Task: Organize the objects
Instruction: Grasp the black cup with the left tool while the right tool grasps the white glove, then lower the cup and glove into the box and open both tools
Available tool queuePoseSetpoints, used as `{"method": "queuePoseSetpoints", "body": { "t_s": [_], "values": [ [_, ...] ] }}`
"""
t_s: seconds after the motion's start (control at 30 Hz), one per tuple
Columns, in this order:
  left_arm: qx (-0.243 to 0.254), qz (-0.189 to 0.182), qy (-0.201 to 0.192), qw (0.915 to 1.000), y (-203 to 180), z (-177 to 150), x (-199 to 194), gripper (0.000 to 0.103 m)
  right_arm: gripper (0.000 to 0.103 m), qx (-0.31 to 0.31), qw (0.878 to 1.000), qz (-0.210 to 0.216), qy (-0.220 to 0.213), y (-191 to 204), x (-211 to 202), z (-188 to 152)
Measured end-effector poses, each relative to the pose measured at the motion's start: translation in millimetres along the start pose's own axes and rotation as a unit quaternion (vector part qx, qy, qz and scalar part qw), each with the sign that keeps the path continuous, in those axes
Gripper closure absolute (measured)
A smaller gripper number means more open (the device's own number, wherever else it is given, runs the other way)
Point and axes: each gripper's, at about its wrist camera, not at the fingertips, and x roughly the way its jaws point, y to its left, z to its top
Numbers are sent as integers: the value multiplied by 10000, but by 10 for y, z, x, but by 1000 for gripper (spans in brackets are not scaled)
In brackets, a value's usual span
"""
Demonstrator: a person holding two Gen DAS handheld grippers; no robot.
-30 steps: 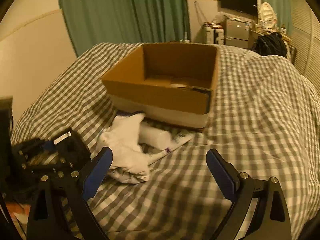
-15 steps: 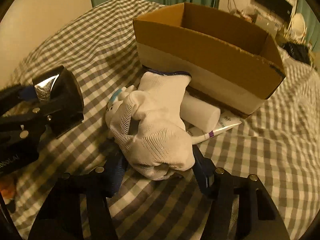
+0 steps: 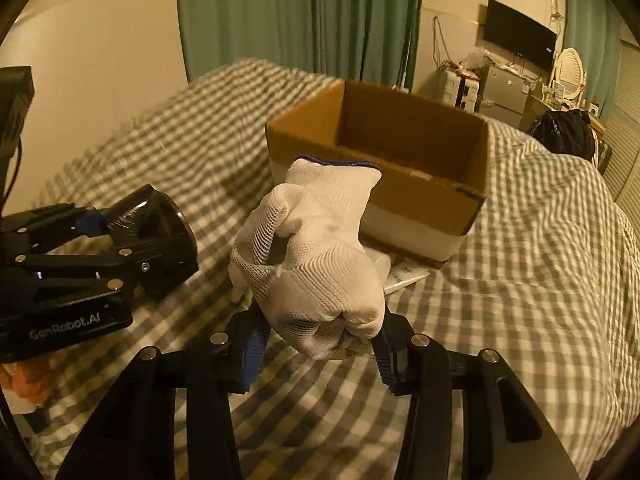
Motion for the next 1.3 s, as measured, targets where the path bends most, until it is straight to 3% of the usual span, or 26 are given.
{"method": "queuePoseSetpoints", "body": {
  "t_s": [0.4, 0.5, 0.63, 0.97, 1.3],
  "values": [
    [330, -281, -812, 9958, -287, 802, -379, 45, 59, 126, 9956, -47, -923, -220, -641, 546],
    [418, -484, -1189, 9908, -331, 1078, -360, 45, 59, 89, 9931, -120, -1162, -311, -714, 812],
    [483, -548, -1271, 9892, -394, 1405, -119, 45, 59, 107, 9911, -143, -1323, -450, -687, 1120],
    [504, -467, -1004, 9926, -453, 1865, 864, 46, 59, 477, 9910, -7, -1251, -971, -37, 1710],
    [573, -357, -283, 9973, -454, 1653, 1726, 46, 59, 742, 9960, 116, -487, -1220, 994, 1598]
  ]
}}
